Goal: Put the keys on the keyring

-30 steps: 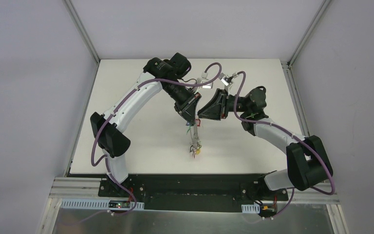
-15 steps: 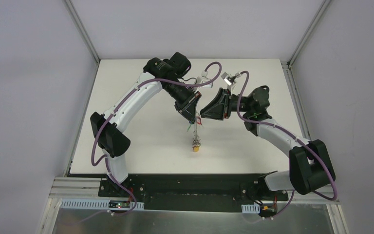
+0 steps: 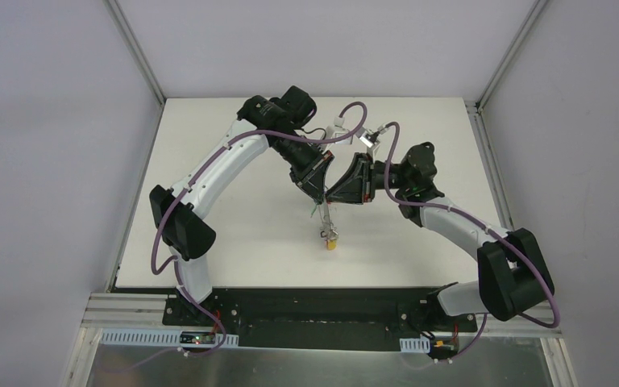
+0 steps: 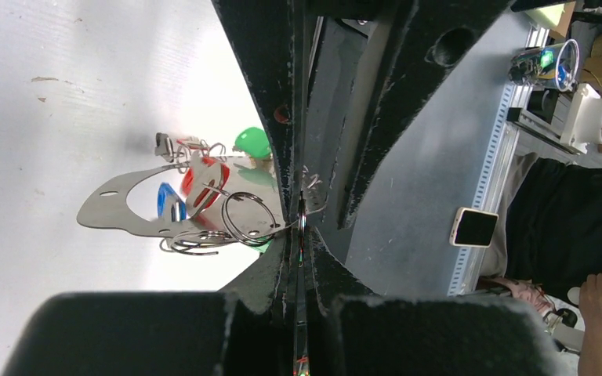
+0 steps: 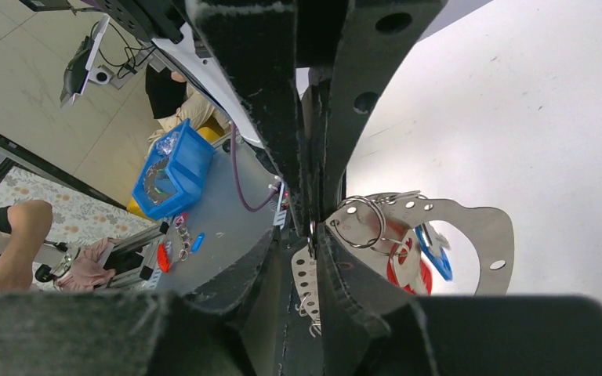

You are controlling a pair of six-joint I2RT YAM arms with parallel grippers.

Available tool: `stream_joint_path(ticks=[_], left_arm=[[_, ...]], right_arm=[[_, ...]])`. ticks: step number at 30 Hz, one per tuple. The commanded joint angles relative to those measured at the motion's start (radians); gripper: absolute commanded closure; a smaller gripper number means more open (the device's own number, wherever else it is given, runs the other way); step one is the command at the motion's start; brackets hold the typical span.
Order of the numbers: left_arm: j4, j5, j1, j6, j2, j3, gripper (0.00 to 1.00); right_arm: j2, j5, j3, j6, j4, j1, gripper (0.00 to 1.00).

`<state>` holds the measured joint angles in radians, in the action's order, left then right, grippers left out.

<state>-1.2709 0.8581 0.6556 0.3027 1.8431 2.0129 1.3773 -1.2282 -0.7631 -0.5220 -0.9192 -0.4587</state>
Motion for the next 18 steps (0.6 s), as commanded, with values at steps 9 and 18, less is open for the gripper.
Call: stream_joint_path(ticks=[9, 18], left_arm=[[0.002, 0.033, 0.006, 0.012, -0.036, -0.021, 1.00], [-0.010, 0.035, 0.007, 0.033, -0.046, -0.041, 1.00]], right_arm=[[0.016, -0.018, -0.056, 0.012, -0.023, -0.011, 0.84], [0.017, -0.017, -0.068, 0.005, -0.022, -0.004, 0.82]])
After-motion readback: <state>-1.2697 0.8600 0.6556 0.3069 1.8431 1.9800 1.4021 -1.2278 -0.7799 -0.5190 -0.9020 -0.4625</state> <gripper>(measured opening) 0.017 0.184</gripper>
